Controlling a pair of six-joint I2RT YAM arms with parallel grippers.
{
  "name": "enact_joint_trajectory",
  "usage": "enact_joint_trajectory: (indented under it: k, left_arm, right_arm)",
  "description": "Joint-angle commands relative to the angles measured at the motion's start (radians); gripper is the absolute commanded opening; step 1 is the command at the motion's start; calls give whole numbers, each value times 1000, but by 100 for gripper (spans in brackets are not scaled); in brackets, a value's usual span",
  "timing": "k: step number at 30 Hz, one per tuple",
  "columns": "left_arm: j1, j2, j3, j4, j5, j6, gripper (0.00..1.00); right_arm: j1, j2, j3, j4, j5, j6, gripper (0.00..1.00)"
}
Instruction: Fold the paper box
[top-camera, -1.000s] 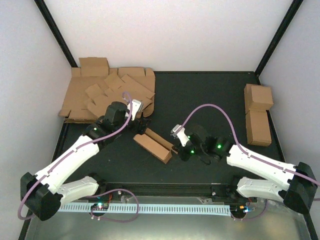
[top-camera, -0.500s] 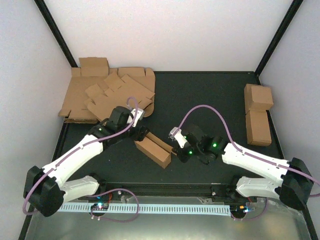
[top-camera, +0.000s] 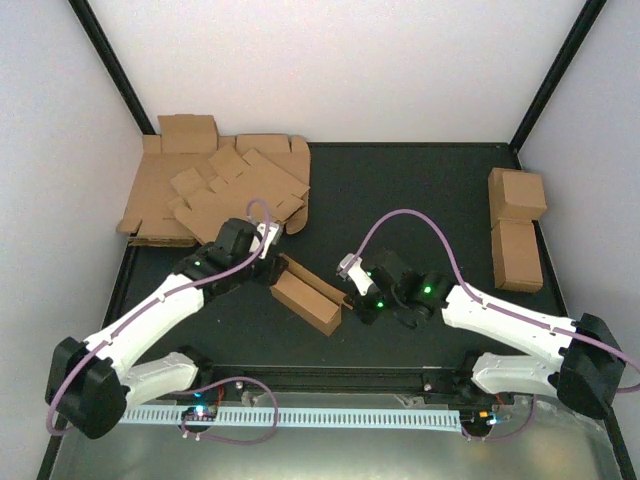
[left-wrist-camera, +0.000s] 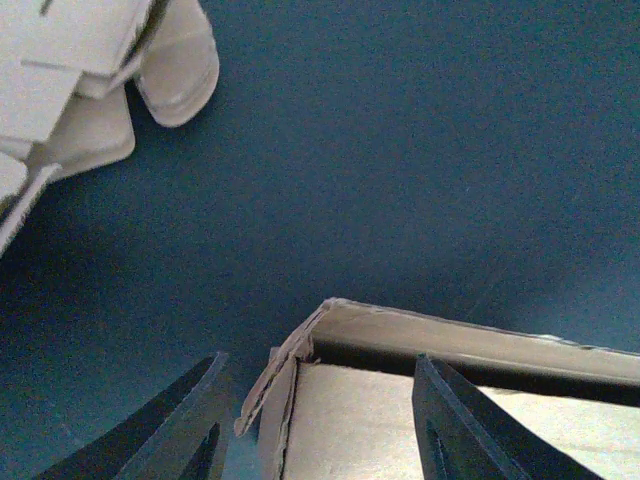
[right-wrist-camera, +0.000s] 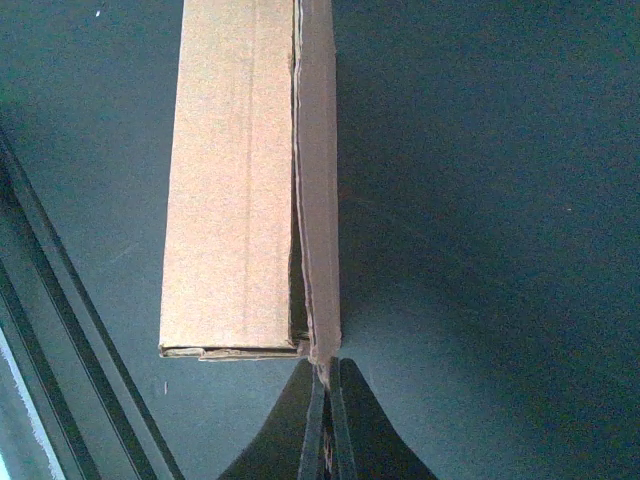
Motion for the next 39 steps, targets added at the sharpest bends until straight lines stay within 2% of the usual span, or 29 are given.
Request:
enact_joint_trajectory:
  k: [1,6,8,11,12,13,15,19,25,28,31,39]
  left_arm:
    - [6,48,52,-27,-29,15,50]
    - [7,72,69,-28,-41,18,37]
    - [7,76,72,-24,-45,21,31]
    - [7,86,80,-24,-47,28,13]
    - [8,92,84,-30,-47,29,8]
    - [8,97,87,-36,-46,28,3]
    - [7,107,96,-48,-44,28,2]
    - [7,107,98,-53,-22,29,2]
    - [7,99,91,-57,10,31,2]
    - [4,97,89,-52,30,35,2]
    - [4,92,84,-48,44,36,2]
    - [0,63,58,-28,60,24,2]
  right_arm:
    - [-2,-2,18,-25,11,-13,3]
    - [-2,-2,19,-24,11,-11,4]
    - [-1,0,21,-25,11,-9,7]
    - [-2,0,23,-27,9,-5,13]
    - [-2,-1,24,-28,11,-5,20]
    - [-2,-1,25,-29,12,-4,31]
    - [-2,-4,32,-38,23,-6,50]
    - [-2,-15,44,-32,4,-25,73]
    - [0,-45,91,20,17,-132,99]
    - [1,-49,133,35,46,-217,99]
    - [1,-11,198,7,-13,-300,99]
    - [34,321,465,-224,-14,-395,100]
